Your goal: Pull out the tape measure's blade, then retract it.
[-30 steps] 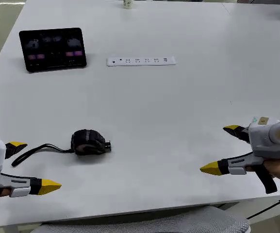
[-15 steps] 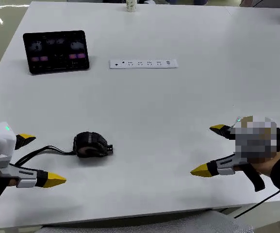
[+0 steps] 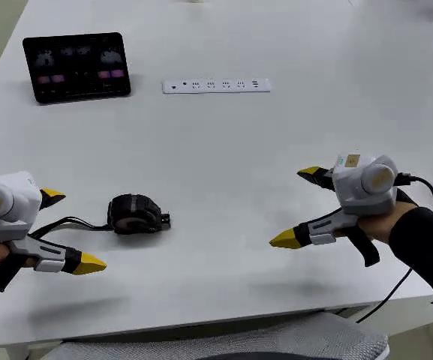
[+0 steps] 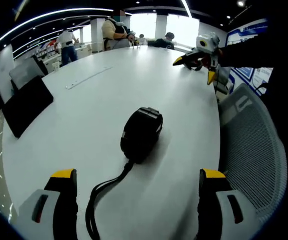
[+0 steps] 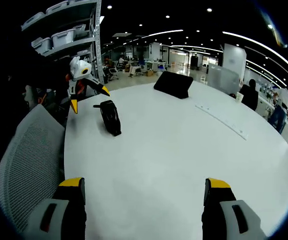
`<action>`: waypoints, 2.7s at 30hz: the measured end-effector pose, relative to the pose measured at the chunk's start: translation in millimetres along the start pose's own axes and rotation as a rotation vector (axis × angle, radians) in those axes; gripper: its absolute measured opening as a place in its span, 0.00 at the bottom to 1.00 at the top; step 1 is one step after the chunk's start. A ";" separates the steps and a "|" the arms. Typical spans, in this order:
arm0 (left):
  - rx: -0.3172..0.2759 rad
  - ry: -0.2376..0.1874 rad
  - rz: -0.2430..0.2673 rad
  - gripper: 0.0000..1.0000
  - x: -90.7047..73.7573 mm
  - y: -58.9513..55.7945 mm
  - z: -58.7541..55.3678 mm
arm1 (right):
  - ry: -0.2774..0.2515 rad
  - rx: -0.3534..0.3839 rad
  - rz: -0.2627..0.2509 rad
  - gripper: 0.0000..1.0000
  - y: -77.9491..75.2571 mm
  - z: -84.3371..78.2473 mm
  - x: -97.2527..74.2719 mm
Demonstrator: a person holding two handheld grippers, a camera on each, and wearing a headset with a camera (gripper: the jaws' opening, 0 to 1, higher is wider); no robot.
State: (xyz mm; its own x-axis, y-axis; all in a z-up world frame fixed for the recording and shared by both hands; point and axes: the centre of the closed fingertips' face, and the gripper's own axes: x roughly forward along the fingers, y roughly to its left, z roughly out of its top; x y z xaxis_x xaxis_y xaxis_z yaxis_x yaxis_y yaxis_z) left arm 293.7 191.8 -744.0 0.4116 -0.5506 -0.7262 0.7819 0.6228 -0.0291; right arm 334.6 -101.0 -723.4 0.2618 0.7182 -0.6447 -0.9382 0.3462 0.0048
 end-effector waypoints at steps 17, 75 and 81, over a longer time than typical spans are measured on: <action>0.223 0.037 -0.086 0.99 19.3 -3.9 29.2 | 0.003 -0.033 0.062 0.99 9.8 14.9 30.6; 0.432 0.297 -0.230 0.47 78.1 -20.2 44.0 | 0.103 -0.190 0.279 0.99 56.3 67.9 144.7; 0.456 0.310 -0.268 0.33 79.0 -23.9 44.6 | 0.114 -0.220 0.302 0.99 60.5 70.0 152.4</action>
State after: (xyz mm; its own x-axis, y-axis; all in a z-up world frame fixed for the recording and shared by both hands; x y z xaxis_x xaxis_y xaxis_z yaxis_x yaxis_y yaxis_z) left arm 328.4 108.7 -770.0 0.0713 -0.4254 -0.9022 0.9891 0.1470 0.0089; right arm 333.6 71.7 -767.9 -0.0487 0.6917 -0.7206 -0.9985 -0.0170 0.0512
